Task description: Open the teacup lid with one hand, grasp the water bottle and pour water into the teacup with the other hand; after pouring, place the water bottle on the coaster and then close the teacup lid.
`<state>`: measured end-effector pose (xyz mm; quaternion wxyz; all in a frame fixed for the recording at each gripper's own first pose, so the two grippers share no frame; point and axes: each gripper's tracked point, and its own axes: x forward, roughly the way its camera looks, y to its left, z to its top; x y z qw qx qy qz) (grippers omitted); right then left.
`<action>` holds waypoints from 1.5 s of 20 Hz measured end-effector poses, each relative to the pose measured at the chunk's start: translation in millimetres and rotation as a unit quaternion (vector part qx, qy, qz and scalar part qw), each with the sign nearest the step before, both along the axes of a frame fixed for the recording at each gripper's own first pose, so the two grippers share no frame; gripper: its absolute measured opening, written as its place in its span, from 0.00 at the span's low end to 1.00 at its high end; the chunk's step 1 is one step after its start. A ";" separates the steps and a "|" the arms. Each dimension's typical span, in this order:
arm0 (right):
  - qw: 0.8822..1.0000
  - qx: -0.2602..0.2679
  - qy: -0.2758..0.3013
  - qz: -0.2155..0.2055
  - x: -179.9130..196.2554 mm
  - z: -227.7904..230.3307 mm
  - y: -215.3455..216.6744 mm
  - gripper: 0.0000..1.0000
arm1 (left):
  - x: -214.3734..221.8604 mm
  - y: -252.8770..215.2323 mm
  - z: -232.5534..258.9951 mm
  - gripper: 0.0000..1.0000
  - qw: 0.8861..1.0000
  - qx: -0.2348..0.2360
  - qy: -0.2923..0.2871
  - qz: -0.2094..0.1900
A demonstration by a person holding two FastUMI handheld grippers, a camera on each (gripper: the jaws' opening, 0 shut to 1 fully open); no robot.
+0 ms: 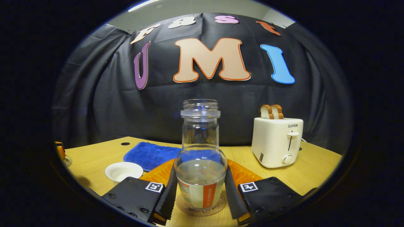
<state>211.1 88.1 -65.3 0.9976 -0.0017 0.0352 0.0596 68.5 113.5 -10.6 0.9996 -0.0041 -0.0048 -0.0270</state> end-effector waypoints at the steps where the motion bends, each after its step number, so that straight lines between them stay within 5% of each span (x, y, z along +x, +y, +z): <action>1: 1.000 -0.001 -0.001 0.002 -0.8 0.2 0.4 0.73 | -0.3 0.2 -0.2 0.23 1.000 0.000 0.000 0.000; 6: 1.000 0.001 -0.012 0.007 3.9 -0.3 -1.7 0.82 | 0.0 0.6 0.0 0.24 1.000 0.001 -0.001 0.002; 9: 1.000 0.001 -0.013 -0.002 3.1 1.9 -3.8 0.99 | -0.1 0.9 -0.4 0.23 1.000 0.001 0.000 0.003; 10: 1.000 0.001 -0.014 -0.002 2.9 1.7 -3.7 0.94 | 0.0 1.0 0.0 0.23 1.000 0.001 -0.001 0.003; 21: 1.000 0.001 -0.015 0.005 -15.9 2.2 -4.9 0.99 | -0.1 1.1 -0.2 0.23 1.000 0.000 -0.001 0.002; 30: 1.000 0.001 -0.018 0.001 -82.7 6.3 -27.2 0.99 | 24.0 -25.5 0.8 0.23 1.000 -0.001 0.001 -0.030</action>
